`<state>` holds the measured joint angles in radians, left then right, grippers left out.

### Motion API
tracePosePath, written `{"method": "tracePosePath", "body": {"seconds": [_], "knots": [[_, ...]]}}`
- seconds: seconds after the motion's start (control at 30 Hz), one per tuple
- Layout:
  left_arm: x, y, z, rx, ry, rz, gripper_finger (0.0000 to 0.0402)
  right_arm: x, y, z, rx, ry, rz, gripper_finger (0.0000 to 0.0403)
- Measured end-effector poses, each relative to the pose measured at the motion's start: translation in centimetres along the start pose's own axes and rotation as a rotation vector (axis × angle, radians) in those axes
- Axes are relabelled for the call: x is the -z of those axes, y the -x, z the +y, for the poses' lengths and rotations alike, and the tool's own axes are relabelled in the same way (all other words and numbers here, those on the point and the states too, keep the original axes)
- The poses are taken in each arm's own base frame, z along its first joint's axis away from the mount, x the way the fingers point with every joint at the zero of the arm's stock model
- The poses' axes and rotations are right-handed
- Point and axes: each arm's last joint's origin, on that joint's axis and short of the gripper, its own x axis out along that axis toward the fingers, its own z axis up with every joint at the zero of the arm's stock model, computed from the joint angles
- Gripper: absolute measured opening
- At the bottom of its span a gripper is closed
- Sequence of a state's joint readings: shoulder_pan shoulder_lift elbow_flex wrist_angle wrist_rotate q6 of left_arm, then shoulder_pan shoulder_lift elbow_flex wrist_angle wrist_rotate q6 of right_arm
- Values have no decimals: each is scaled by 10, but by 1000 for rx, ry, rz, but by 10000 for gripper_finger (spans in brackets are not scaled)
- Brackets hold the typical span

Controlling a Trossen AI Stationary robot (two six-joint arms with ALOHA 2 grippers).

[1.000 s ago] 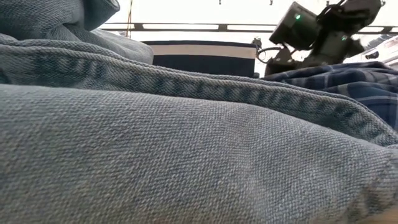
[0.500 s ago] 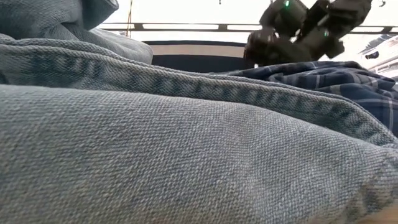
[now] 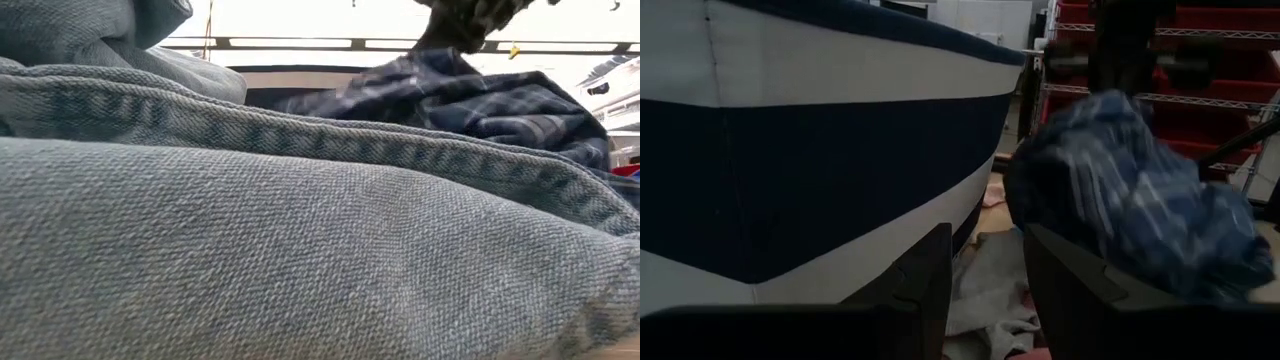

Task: Sort clothes
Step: Put the blue pajamas into the blue bin

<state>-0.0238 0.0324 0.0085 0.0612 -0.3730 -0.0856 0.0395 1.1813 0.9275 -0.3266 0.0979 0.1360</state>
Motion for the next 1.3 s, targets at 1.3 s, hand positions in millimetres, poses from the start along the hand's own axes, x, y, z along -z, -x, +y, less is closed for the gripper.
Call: {"method": "tracePosePath", "body": {"seconds": [1.3], "knots": [[0, 0, 0, 0, 0, 0, 133, -223, 168, -21, 471, 242, -587, 0]]}}
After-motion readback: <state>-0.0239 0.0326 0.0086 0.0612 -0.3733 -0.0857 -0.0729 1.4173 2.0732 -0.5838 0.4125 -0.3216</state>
